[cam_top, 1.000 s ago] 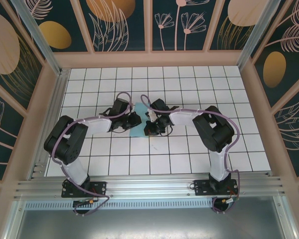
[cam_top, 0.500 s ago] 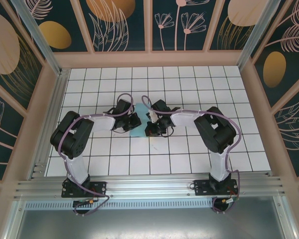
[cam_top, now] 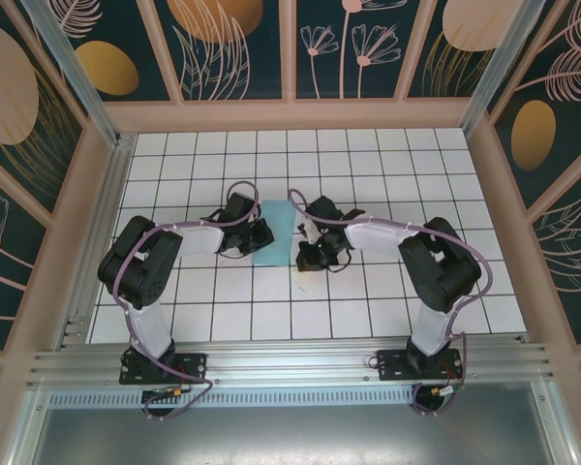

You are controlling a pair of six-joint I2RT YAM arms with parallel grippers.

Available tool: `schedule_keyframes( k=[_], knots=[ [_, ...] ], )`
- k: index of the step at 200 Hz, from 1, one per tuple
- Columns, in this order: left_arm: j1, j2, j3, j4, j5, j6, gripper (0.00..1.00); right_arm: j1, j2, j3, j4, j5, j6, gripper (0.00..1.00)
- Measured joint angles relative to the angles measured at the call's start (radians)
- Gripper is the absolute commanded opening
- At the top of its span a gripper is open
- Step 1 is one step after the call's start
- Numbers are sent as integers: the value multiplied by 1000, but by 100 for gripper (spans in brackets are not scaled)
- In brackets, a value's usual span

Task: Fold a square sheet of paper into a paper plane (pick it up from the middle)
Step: Fold the triangle a second time at the center of the table, then turn over the paper at the center of the table.

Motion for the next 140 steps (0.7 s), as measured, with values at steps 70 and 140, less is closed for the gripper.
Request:
schedule_keyframes(
  k=[70, 140],
  knots=[
    [10, -146, -11, 12, -6, -49, 39, -60, 115, 218, 99, 68, 55, 26],
    [48, -283, -190, 16, -77, -82, 42, -43, 198, 292, 77, 84, -25, 45]
  ],
)
